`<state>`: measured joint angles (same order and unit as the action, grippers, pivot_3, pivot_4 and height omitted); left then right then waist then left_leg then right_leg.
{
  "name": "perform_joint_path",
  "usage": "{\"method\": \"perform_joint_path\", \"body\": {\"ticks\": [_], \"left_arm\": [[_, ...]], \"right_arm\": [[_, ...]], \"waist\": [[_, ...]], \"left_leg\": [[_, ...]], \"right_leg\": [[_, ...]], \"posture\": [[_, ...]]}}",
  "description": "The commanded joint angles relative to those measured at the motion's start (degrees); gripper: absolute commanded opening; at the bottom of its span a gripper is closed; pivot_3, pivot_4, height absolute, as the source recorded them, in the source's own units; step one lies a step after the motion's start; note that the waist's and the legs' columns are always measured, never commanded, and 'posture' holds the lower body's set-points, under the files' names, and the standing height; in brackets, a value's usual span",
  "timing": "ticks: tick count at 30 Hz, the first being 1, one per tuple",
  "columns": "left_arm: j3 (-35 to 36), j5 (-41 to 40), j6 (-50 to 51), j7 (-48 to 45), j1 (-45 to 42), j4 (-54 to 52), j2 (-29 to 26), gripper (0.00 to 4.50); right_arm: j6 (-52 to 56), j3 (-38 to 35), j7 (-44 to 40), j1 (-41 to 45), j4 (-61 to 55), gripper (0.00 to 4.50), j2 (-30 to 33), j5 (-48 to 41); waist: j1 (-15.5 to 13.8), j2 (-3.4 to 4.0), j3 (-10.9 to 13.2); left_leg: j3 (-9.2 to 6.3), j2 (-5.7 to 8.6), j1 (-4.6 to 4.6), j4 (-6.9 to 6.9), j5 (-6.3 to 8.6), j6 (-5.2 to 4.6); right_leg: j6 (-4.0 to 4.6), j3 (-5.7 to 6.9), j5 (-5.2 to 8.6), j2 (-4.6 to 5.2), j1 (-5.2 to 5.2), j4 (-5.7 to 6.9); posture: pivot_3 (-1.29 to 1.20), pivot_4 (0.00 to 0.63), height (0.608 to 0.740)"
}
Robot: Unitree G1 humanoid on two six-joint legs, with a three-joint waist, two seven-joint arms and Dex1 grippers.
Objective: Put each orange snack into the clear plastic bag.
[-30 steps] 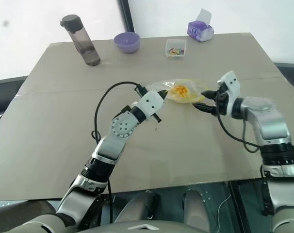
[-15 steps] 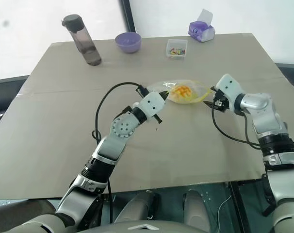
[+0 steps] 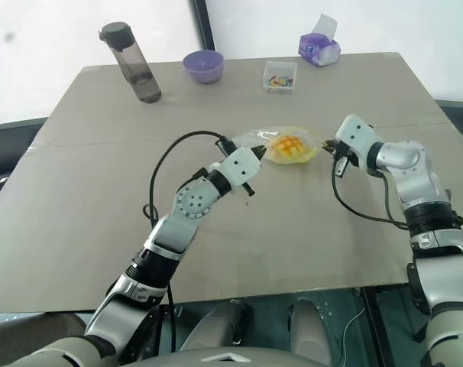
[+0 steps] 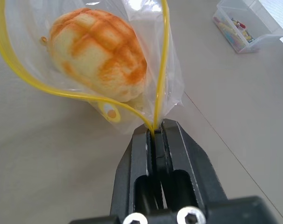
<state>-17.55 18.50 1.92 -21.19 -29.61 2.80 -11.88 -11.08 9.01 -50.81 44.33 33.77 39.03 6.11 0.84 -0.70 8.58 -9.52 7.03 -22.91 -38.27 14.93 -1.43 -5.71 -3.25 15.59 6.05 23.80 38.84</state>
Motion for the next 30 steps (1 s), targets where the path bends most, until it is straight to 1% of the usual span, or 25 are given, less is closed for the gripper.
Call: {"method": "perform_joint_path", "body": {"ticks": [1, 4, 8, 14, 17, 18, 20, 21, 23, 24, 25, 26, 30], "left_arm": [[0.12, 0.02, -1.42, 0.5, -0.76, -2.19, 0.03, 0.0], [0.64, 0.13, -1.8, 0.77, -1.58, -2.13, -0.4, 0.0], [3.03, -0.82, -1.42, 1.26, -4.63, -2.52, -1.1, 0.0], [5.84, -1.79, -1.34, 0.85, -10.08, -1.38, -3.72, 0.0], [4.7, -2.07, -2.33, -1.01, -11.41, -0.21, -5.25, 0.0], [4.19, -2.13, -2.95, -1.53, -11.55, 0.0, -5.63, 0.0], [3.29, -2.6, -3.93, -2.2, -11.24, 0.0, -5.59, 0.0], [3.08, -2.71, -4.18, -2.41, -11.11, -0.02, -5.54, 0.0], [2.88, -2.97, -4.37, -2.84, -10.69, -0.23, -5.47, 0.0], [2.91, -3.09, -4.4, -3.01, -10.5, -0.34, -5.42, 0.0], [2.87, -3.14, -4.43, -3.27, -10.28, -0.62, -5.43, 0.0], [2.89, -3.14, -4.45, -3.45, -10.15, -0.89, -5.46, 0.0], [2.99, -2.95, -4.97, -3.98, -10.16, -1.35, -5.87, 0.0]], "right_arm": [[-1.46, -1.02, 0.63, 1.24, -0.52, 0.01, 1.23, 0.44], [-1.67, -1.6, 1.1, 2.24, -0.22, 0.01, 2.35, 1.04], [-1.68, -2.95, 1.83, 5.87, 0.48, 0.01, 5.37, 1.48], [0.41, -4.47, -0.14, 11.42, -1.92, 0.01, 10.41, 0.75], [1.08, -4.22, -2.4, 11.23, -4.45, 0.01, 11.81, -0.2], [1.34, -4.09, -2.92, 10.92, -5.23, 0.45, 12.1, -0.42], [2.44, -3.8, -4.94, 8.68, -8.81, 0.81, 12.82, -1.36], [2.83, -3.71, -5.36, 7.96, -10.01, 1.34, 13.06, -1.57], [4.2, -3.37, -6.49, 6.71, -12.68, 2.22, 13.97, -1.3], [5.18, -3.27, -7.42, 6.16, -14.0, 2.78, 14.42, -1.32], [7.67, -3.37, -9.66, 5.35, -16.68, 3.35, 15.19, -2.34], [10.28, -3.59, -11.42, 5.04, -19.15, 3.83, 15.61, -3.4], [13.81, -3.93, -13.07, 5.72, -24.81, 3.83, 15.23, -4.86]], "waist": [[0.0, 0.0, 0.0], [-0.05, 0.0, 0.0], [-0.05, 0.02, 0.02], [0.0, 0.01, 0.03], [-0.09, 0.01, 0.03], [-0.09, 0.01, 0.03], [-0.18, 0.0, 0.03], [-0.22, 0.0, 0.03], [-0.2, 0.0, 0.03], [-0.18, 0.0, 0.03], [-0.1, 0.01, 0.03], [-0.11, 0.02, 0.04], [0.06, 0.03, 0.05]], "left_leg": [[0.0, 0.0, 0.0, 0.0, 0.0, 0.0], [0.0, 0.0, 0.0, 0.0, 0.0, 0.0], [0.01, 0.0, -0.01, -0.01, 0.0, 0.0], [0.01, -0.01, -0.01, 0.07, 0.0, 0.0], [0.0, -0.01, -0.03, 0.07, 0.0, 0.0], [-0.01, -0.01, -0.04, 0.07, 0.0, 0.0], [0.0, 0.0, -0.03, 0.07, 0.0, 0.0], [-0.01, 0.0, -0.04, 0.07, 0.0, 0.0], [-0.04, 0.0, -0.06, 0.06, 0.0, 0.0], [-0.04, 0.0, -0.06, 0.05, 0.0, 0.0], [-0.04, 0.0, -0.06, 0.05, 0.0, 0.0], [-0.03, 0.0, -0.06, 0.05, 0.0, 0.0], [-0.01, -0.01, -0.06, 0.06, 0.0, 0.0]], "right_leg": [[0.0, 0.0, 0.0, 0.0, 0.0, 0.0], [0.0, 0.0, 0.0, 0.0, 0.0, 0.0], [0.0, 0.0, 0.0, 0.01, 0.0, 0.0], [0.0, 0.0, 0.0, 0.0, 0.0, -0.07], [0.0, 0.01, 0.0, 0.0, 0.01, -0.07], [0.0, 0.02, 0.0, 0.01, 0.01, -0.07], [0.0, 0.01, 0.0, 0.01, 0.01, -0.07], [0.0, 0.02, 0.0, 0.01, 0.01, -0.09], [0.0, 0.05, 0.0, 0.01, 0.01, -0.1], [0.0, 0.05, 0.0, 0.01, 0.01, -0.09], [0.0, 0.05, 0.0, 0.01, 0.01, -0.09], [0.0, 0.04, 0.0, 0.01, 0.02, -0.08], [0.0, 0.01, 0.0, 0.01, 0.04, -0.05]], "posture": [[0.0, 0.15, 0.74], [0.0, 0.15, 0.74], [0.0, 0.15, 0.74], [0.0, 0.15, 0.74], [0.0, 0.15, 0.74], [0.0, 0.15, 0.74], [0.0, 0.15, 0.74], [0.0, 0.15, 0.74], [0.0, 0.15, 0.74], [0.0, 0.15, 0.74], [0.0, 0.15, 0.74], [0.0, 0.15, 0.74], [0.0, 0.15, 0.74]]}}
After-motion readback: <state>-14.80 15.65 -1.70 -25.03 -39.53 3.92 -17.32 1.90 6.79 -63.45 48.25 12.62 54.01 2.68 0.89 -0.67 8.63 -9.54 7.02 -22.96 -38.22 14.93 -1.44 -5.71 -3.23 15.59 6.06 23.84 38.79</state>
